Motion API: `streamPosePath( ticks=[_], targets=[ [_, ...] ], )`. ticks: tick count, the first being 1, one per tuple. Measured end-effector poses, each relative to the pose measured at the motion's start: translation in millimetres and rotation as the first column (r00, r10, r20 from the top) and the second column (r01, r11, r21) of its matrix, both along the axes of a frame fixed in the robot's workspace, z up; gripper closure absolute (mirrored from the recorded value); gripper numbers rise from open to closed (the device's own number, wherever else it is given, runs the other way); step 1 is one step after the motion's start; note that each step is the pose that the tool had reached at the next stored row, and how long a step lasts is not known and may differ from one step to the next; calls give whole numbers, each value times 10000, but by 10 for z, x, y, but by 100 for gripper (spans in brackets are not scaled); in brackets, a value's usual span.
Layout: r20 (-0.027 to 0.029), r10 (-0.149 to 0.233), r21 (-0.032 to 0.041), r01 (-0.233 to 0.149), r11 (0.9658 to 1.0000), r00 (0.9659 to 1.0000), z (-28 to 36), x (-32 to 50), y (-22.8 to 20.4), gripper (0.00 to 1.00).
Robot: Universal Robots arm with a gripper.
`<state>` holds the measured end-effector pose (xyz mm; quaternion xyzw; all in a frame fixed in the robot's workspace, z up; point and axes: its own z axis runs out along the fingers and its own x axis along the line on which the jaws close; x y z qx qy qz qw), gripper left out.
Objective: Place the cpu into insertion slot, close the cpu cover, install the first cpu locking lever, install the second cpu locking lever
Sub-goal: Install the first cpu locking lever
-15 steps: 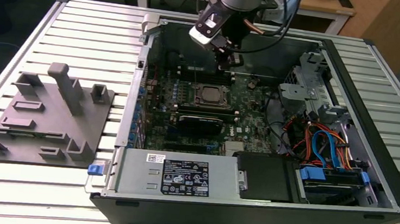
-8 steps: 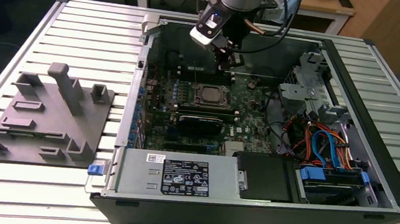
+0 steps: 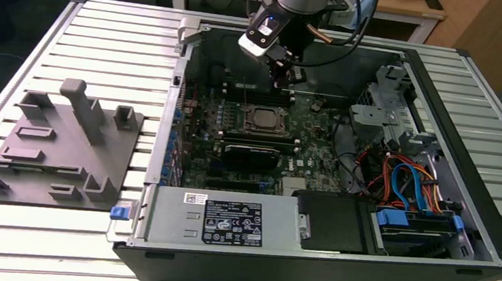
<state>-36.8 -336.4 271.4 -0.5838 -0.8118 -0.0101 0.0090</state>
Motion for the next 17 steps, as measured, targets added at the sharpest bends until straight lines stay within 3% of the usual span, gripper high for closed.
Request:
streamPosePath(
  ticks=[17],
  targets=[
    [1, 529, 2, -529, 9986, 9986, -1, -9, 0, 90]
  ],
)
